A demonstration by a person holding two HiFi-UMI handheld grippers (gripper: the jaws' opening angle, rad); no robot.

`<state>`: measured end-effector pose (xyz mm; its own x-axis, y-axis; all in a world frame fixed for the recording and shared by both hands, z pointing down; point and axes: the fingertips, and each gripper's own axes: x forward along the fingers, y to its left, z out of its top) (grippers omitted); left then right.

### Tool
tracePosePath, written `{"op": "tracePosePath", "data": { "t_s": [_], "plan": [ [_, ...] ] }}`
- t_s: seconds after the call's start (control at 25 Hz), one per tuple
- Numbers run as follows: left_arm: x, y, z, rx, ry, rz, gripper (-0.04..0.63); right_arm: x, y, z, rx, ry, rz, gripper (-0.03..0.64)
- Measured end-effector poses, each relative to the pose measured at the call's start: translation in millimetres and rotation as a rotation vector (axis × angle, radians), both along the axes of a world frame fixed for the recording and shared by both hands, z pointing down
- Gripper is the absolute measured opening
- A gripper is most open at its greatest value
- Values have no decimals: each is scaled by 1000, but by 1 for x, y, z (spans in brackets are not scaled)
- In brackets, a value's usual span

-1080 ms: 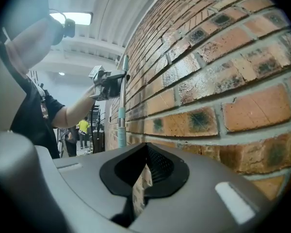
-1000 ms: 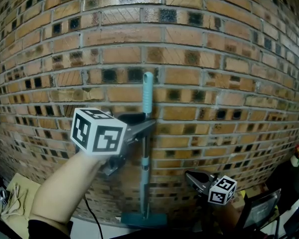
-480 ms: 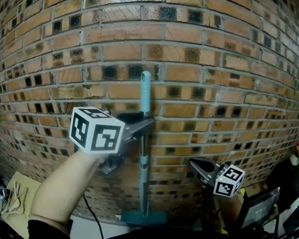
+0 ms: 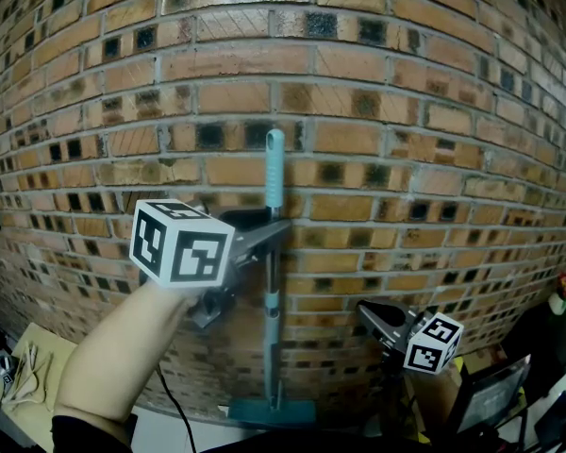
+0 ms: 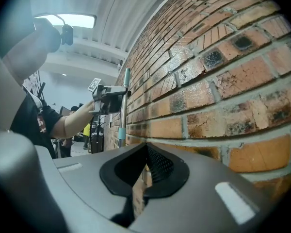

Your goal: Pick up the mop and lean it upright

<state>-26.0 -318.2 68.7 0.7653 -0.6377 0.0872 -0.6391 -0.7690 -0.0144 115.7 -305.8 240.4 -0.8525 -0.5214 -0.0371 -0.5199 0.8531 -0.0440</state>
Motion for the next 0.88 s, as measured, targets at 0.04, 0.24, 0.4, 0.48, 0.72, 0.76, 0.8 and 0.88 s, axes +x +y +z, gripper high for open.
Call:
{"op": "tracePosePath", "data": {
  "t_s": [0.04, 0.24, 0.4, 0.48, 0.72, 0.76, 0.8, 0.88],
  "plan": [
    [0, 0, 0, 0, 1, 0, 103, 0, 0, 0, 0, 1, 0, 14],
    [1, 0, 4, -10, -4, 1, 103, 0, 0, 3, -5, 0, -2, 14],
    [1, -1, 11, -24, -8, 1, 103, -1, 0, 5, -9, 1, -3, 14],
    [1, -1, 16, -29, -11, 2, 103, -1, 0, 6, -11, 3, -3, 14],
    [4, 1, 45, -61, -36, 5, 103, -4, 0, 16, -38, 11, -4, 14],
    [3, 1, 51, -67, -40, 4, 103, -5, 0, 18, -43, 10, -6, 14],
    [3, 2, 58, -73, -45, 2, 103, -5, -1, 20, -49, 10, -8, 14],
    [3, 2, 71, -84, -52, -2, 103, -6, -2, 24, -58, 11, -12, 14]
  ]
}}
